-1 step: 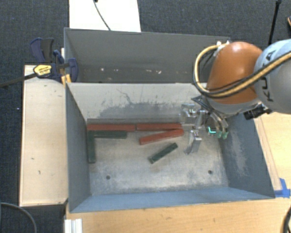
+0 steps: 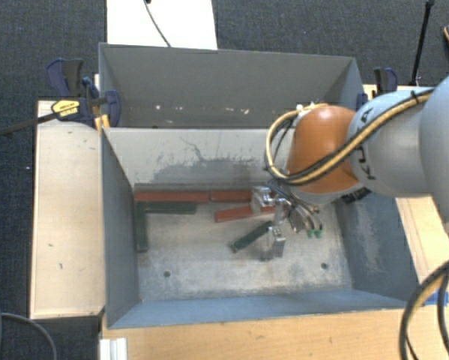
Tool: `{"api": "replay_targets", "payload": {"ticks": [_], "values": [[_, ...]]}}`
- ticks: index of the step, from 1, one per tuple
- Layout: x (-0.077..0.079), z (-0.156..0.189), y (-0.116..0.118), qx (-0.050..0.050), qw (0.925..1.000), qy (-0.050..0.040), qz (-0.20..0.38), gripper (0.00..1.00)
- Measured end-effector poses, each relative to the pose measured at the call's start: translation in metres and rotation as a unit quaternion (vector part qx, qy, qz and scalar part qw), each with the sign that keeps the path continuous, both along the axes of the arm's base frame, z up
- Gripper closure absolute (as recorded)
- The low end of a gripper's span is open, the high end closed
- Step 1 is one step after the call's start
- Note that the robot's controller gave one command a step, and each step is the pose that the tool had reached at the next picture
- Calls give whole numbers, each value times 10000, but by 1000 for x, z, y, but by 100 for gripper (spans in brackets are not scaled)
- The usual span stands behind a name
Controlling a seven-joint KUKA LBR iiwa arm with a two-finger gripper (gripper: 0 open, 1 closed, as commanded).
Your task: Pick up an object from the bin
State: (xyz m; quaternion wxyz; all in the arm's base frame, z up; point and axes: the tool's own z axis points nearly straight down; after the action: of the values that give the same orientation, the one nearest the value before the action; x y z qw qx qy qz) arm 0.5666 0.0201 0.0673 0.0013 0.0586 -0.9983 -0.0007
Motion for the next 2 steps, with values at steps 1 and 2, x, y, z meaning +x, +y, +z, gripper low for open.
{"api": "replay_targets", "payload": {"ticks": [1, 2], "values": [[20, 4, 53, 8, 9982, -45, 602, 0], [4, 3, 5, -7, 9987, -18, -508, 0]]}}
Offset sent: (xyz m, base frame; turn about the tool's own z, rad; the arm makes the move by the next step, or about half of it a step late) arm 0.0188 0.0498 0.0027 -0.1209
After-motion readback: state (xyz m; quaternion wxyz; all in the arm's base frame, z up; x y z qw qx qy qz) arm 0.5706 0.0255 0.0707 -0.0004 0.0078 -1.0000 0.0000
